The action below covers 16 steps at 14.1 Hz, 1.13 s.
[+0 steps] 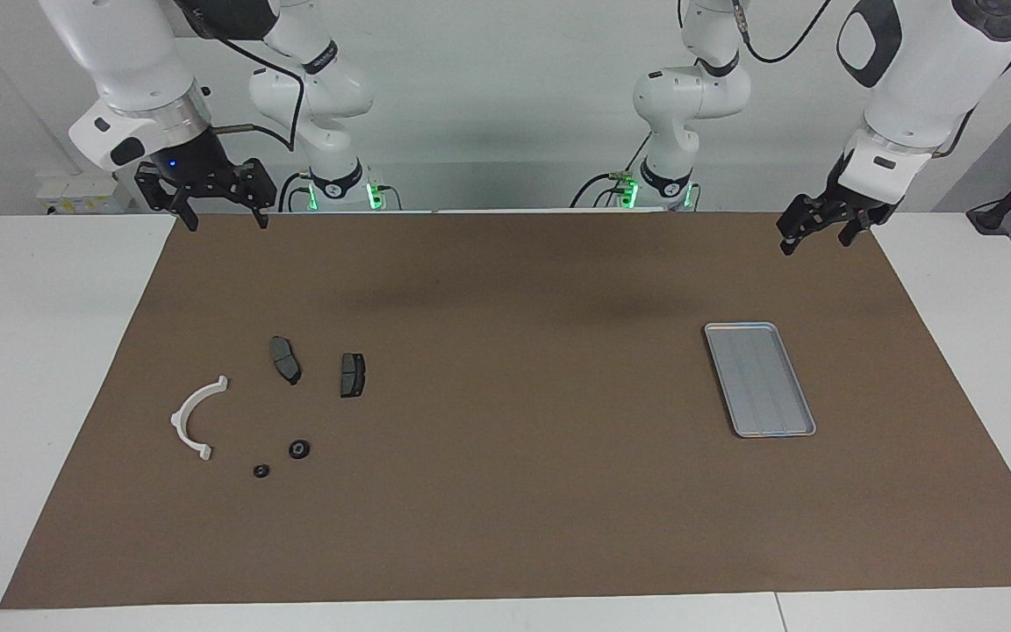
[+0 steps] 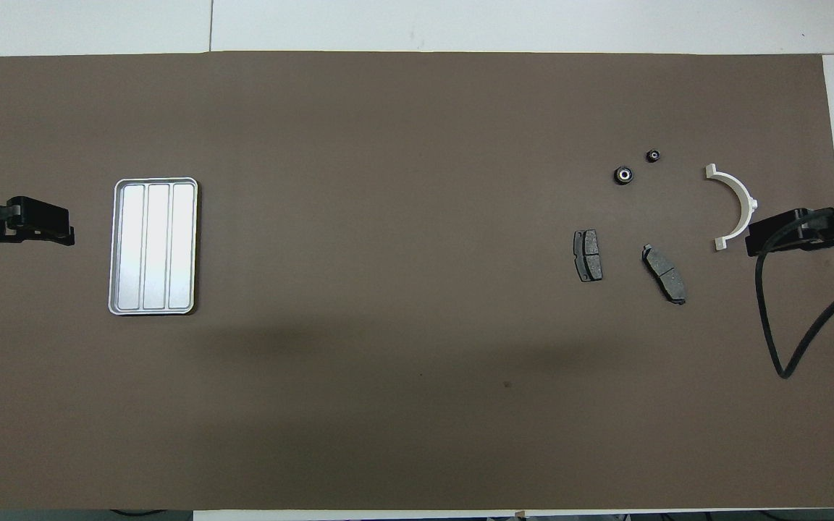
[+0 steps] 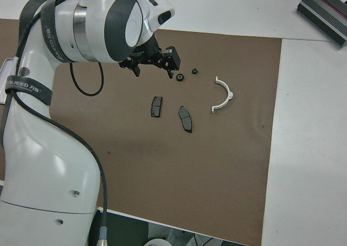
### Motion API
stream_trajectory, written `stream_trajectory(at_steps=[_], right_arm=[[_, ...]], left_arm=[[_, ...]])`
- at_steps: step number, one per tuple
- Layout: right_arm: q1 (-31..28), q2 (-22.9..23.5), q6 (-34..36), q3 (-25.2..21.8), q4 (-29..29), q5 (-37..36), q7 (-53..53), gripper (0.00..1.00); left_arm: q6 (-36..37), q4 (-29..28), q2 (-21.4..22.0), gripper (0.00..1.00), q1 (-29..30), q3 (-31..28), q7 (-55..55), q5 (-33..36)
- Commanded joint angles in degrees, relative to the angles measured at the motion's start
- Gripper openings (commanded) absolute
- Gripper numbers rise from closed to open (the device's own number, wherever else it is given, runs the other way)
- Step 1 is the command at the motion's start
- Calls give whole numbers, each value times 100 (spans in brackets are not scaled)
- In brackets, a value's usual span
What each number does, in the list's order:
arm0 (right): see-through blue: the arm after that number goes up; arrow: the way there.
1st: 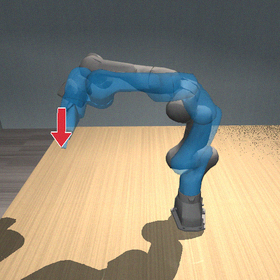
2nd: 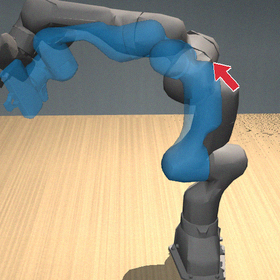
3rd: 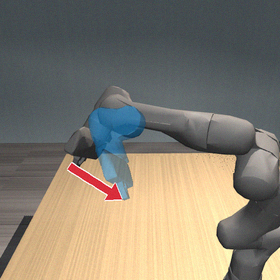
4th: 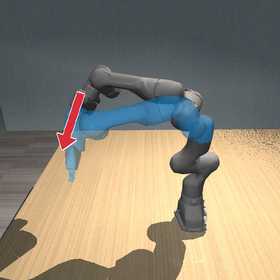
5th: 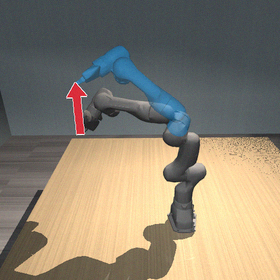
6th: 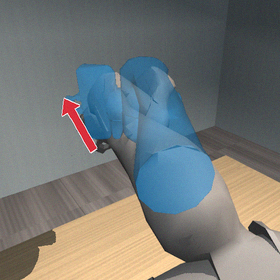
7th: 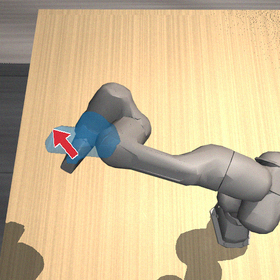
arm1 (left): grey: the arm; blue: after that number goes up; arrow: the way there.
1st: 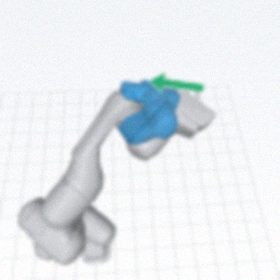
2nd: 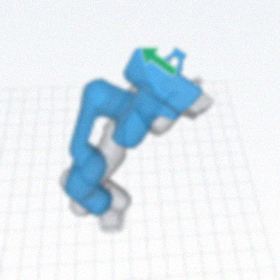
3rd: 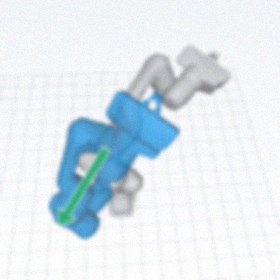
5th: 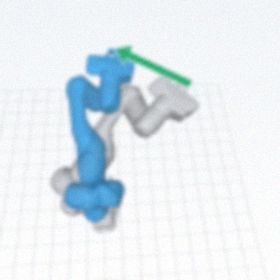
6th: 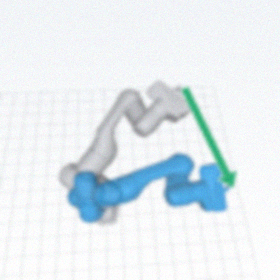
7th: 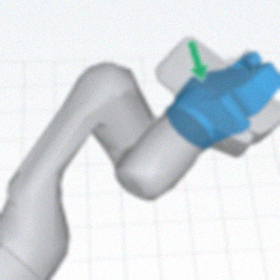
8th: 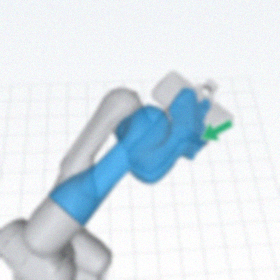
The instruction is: Pick bearing gear from pile to tray
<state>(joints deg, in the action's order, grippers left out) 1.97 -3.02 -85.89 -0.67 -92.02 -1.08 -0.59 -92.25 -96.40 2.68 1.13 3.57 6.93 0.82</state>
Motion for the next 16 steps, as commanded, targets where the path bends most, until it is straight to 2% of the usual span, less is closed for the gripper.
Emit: stream_trajectory(at_steps=[1, 12, 16], right_arm=[[-4, -50, 64, -4, -36, 99, 33, 100], [-56, -23, -226, 14, -159, 3, -125, 100], [-91, 38, -444, 5, -211, 11, -668, 100]], left_arm=[[41, -89, 110, 100, 37, 21, -52, -64], [41, -89, 119, 100, 37, 21, -52, -64], [41, -89, 110, 100, 37, 21, -60, -73]])
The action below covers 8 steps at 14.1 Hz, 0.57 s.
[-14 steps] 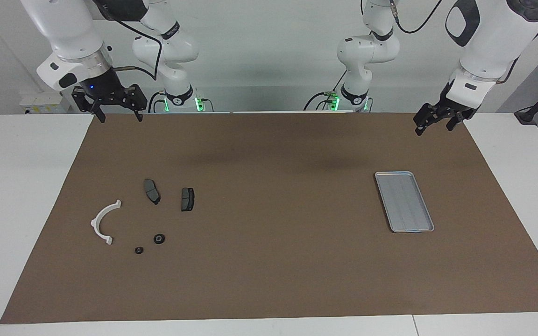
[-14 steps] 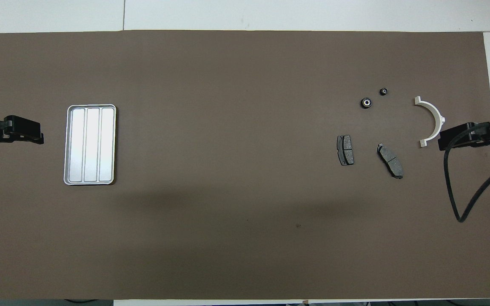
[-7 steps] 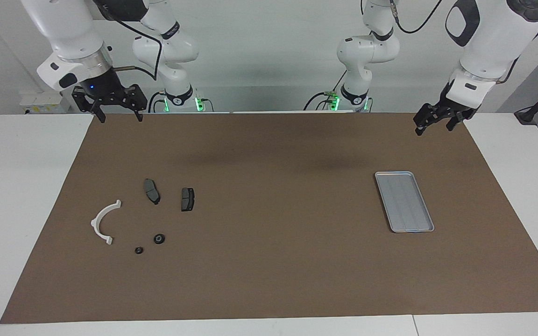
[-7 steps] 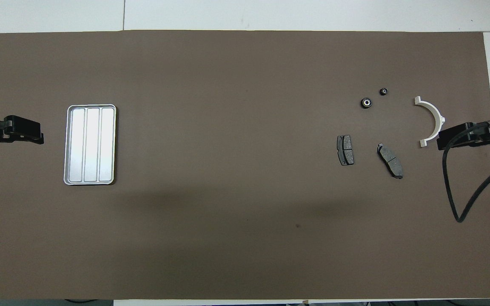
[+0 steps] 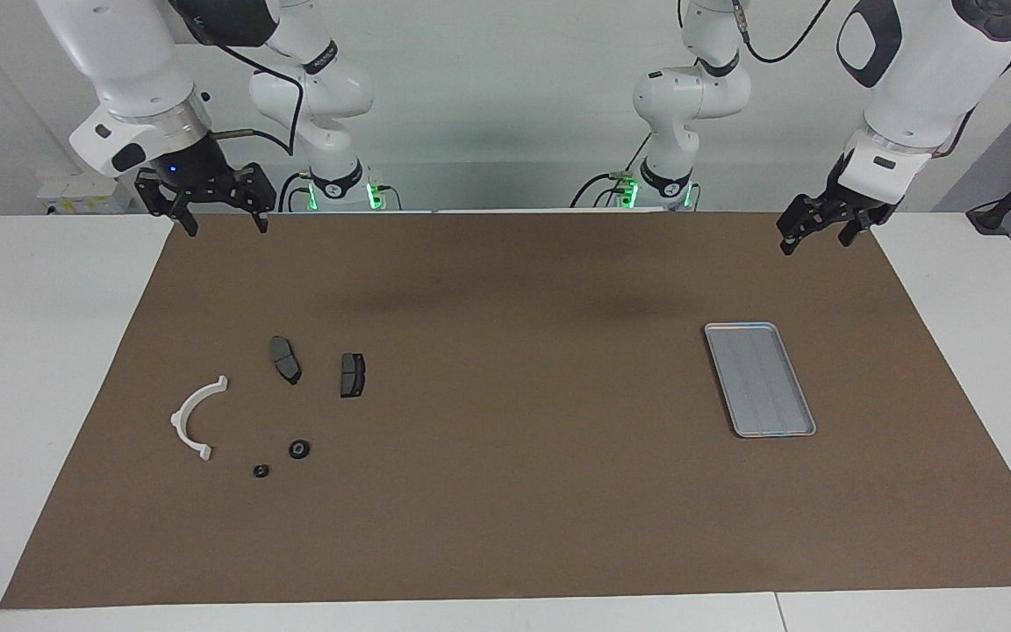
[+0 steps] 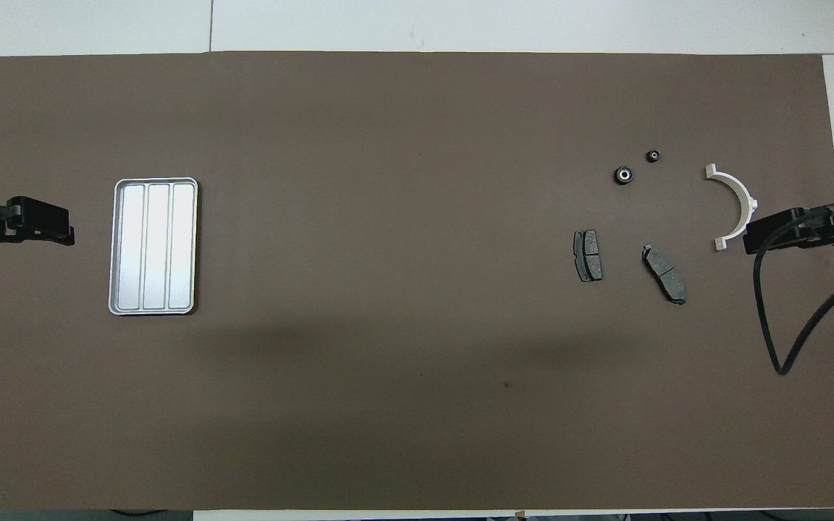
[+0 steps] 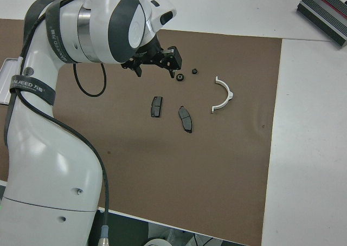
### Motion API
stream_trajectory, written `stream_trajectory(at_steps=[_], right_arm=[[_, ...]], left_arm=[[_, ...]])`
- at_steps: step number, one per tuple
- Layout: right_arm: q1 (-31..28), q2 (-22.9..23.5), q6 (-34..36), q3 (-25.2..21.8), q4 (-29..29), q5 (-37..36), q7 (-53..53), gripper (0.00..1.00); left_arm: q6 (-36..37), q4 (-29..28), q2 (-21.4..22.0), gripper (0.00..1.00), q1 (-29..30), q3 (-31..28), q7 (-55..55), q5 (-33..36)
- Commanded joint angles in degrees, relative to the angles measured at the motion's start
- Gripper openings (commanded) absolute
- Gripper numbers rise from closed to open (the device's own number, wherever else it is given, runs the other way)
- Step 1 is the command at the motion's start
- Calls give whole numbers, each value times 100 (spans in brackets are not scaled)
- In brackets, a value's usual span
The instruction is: Pick bearing gear from pile to tray
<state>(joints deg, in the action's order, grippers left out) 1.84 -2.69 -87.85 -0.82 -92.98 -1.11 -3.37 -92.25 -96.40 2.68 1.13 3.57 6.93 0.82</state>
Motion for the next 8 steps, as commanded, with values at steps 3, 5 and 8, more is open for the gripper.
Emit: stream_trajectory(at_steps=[3, 5, 8], right_arm=[[-175, -4, -766, 20, -421, 14, -928, 100], [-176, -13, -900, 12, -633, 14, -947, 100], [-237, -13, -1916, 3, -1467, 14, -659, 100]], left_arm=[[41, -89, 110, 100, 37, 21, -52, -64], [41, -89, 119, 100, 37, 21, -60, -64], [41, -89, 110, 100, 37, 21, -52, -64]])
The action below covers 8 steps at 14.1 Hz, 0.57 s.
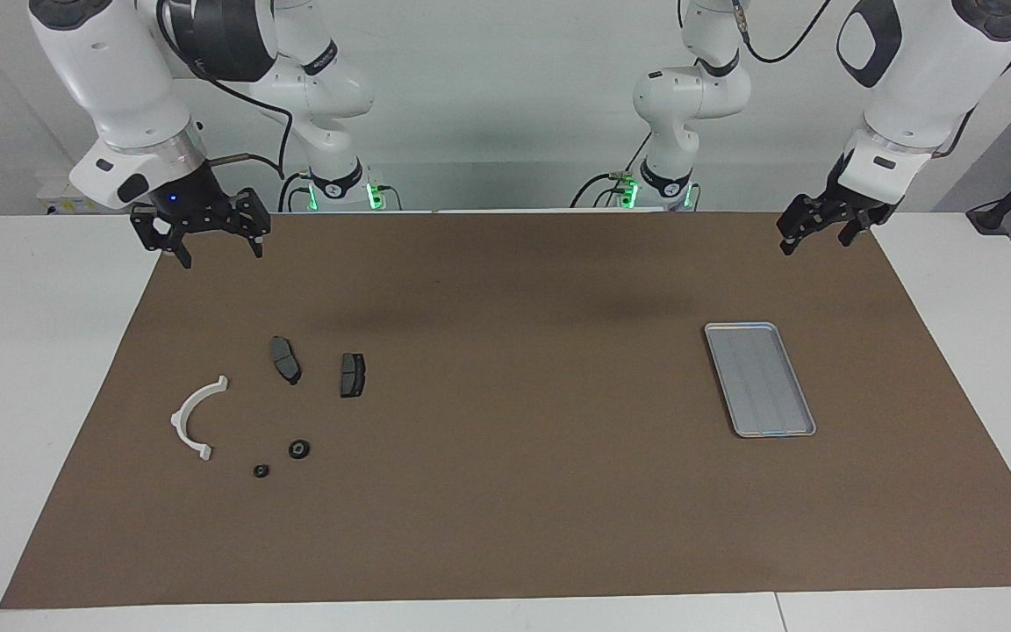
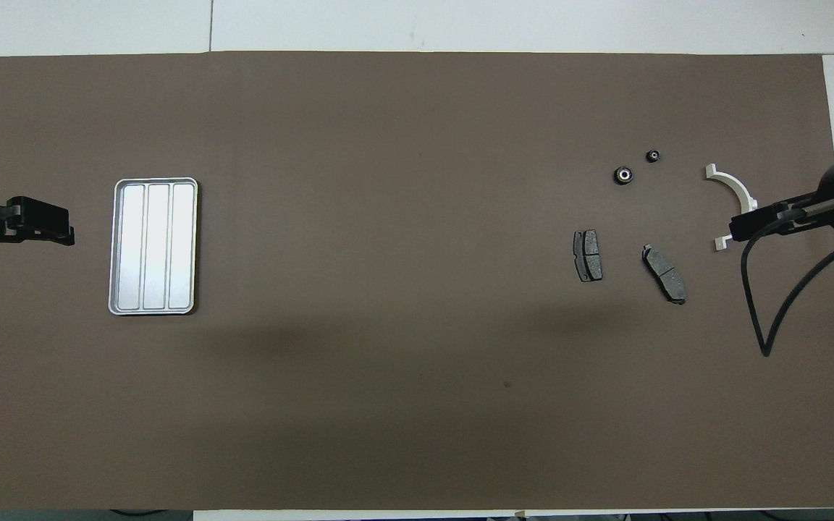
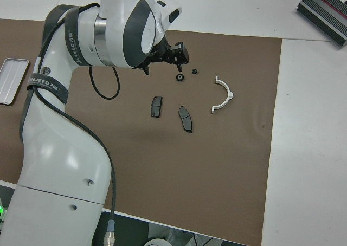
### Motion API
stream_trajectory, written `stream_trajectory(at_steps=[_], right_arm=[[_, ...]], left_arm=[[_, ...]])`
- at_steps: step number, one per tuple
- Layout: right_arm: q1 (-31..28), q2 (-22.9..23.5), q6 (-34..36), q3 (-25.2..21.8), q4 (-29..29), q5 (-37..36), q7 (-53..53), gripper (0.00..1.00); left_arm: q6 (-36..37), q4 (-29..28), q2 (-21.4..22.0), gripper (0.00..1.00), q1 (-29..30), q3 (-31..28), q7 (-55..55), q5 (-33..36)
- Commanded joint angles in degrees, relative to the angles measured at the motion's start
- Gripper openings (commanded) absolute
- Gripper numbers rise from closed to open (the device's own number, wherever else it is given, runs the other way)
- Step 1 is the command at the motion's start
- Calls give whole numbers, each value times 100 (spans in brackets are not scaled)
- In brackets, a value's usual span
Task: Pick bearing gear from pile to tray
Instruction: 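Reach the right gripper over the two small black bearings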
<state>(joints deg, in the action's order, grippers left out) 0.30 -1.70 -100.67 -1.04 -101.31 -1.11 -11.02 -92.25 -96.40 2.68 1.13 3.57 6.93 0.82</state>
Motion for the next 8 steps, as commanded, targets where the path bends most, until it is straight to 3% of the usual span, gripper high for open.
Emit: stream_trajectory(at_steps=[1, 8], right_arm=[[-83, -50, -916, 25, -792, 15, 466, 100], [-12, 1223, -2236, 25, -891, -3, 1119, 100]], left_arm=[[41, -89, 110, 100, 37, 21, -52, -64], [41, -89, 110, 100, 37, 21, -60, -64]])
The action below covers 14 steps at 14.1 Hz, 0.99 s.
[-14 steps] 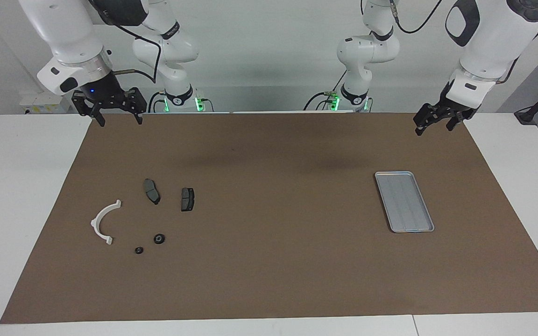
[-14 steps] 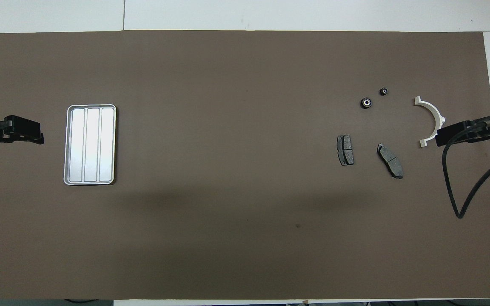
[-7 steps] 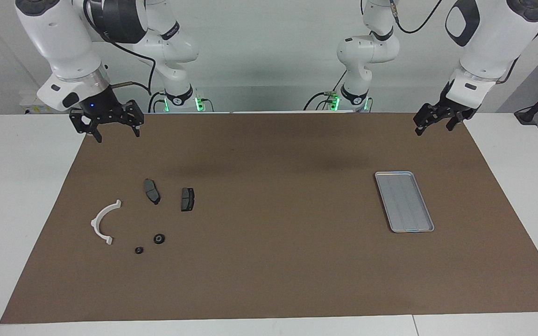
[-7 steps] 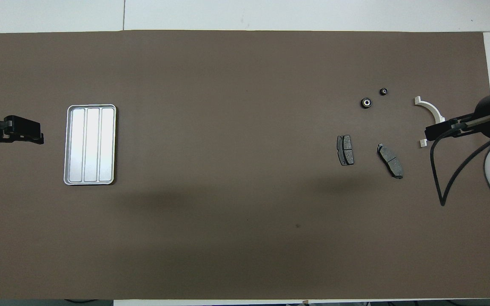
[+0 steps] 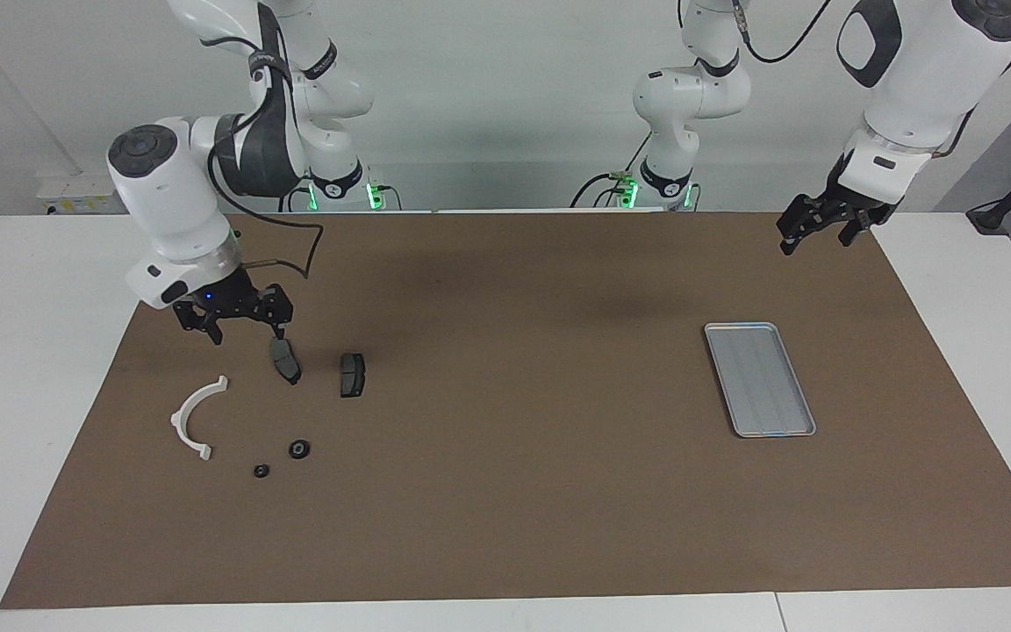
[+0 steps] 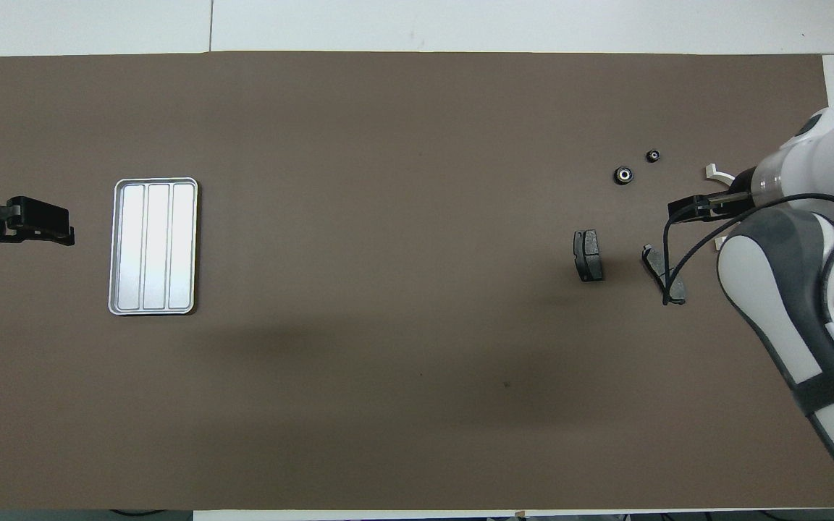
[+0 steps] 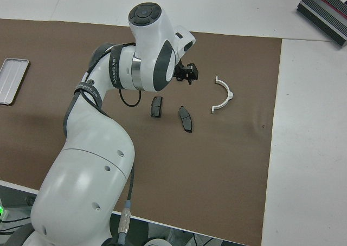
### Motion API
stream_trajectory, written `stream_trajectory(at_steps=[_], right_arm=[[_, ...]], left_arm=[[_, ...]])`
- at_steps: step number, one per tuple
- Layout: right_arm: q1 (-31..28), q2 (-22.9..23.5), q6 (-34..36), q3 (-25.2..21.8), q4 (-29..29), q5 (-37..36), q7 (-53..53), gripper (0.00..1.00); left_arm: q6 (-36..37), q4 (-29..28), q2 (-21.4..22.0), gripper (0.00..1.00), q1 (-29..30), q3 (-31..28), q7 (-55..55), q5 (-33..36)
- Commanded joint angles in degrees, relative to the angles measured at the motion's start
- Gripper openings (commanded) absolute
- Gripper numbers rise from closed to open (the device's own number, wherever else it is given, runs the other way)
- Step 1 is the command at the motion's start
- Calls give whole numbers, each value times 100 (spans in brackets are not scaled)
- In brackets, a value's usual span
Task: Pick bearing gear from pile to tray
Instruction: 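Reach the right gripper over the two small black bearings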
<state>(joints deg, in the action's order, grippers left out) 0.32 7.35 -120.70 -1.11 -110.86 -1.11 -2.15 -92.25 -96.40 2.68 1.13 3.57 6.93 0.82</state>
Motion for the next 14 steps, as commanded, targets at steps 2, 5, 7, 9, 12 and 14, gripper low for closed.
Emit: stream_trajectory(at_steps=[2, 5, 7, 9, 12, 14], right_arm=[[3, 722, -393, 40, 283, -20, 223, 100], [91, 1250, -296, 31, 827, -47, 206, 100], [126, 1706, -209, 40, 1345, -64, 206, 100], [135, 2330, 106, 40, 2153, -64, 206, 100], [213, 2798, 275, 49, 2614, -73, 276, 97], [407, 2921, 328, 40, 2675, -64, 346, 96]], left_arm=[[41, -89, 110, 100, 37, 21, -52, -64], [41, -89, 110, 100, 37, 21, -60, -64], [41, -89, 110, 100, 37, 21, -52, -73], [41, -89, 110, 100, 37, 21, -60, -64], [41, -89, 119, 100, 37, 21, -52, -64], [41, -89, 110, 100, 37, 21, -52, -64]])
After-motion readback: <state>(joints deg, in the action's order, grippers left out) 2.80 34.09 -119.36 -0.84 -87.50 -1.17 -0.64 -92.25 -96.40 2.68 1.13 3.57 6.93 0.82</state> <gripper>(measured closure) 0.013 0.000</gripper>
